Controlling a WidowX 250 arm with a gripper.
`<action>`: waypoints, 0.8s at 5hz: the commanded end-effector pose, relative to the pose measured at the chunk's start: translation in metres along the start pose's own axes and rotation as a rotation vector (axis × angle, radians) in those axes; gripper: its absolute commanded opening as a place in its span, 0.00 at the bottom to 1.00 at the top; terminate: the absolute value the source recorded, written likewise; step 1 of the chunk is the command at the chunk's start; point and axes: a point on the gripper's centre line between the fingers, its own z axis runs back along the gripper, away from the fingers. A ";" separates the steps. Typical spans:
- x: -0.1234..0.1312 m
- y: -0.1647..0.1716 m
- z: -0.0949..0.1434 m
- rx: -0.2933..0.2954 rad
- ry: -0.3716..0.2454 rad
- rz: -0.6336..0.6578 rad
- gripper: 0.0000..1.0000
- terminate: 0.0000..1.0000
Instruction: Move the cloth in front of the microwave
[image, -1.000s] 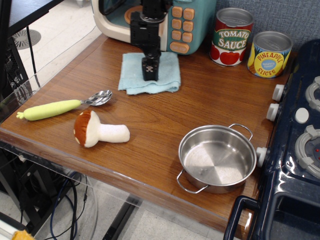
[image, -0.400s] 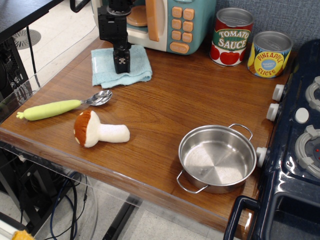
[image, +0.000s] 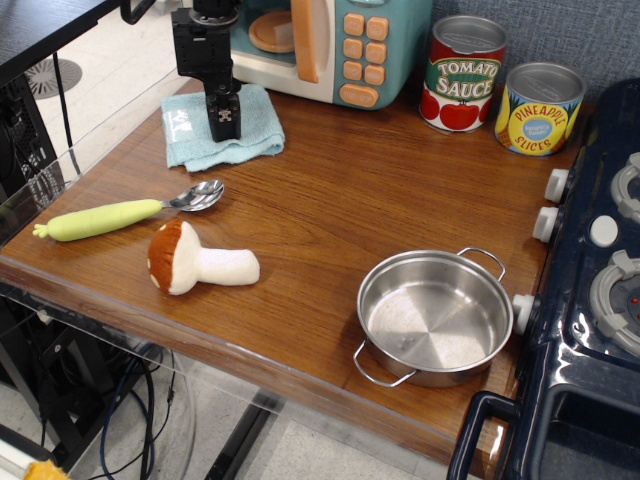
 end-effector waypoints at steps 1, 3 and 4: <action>0.019 0.008 0.038 -0.064 0.065 0.016 1.00 0.00; 0.021 -0.002 0.074 -0.107 0.163 0.012 1.00 0.00; 0.021 0.001 0.096 -0.160 0.201 0.001 1.00 0.00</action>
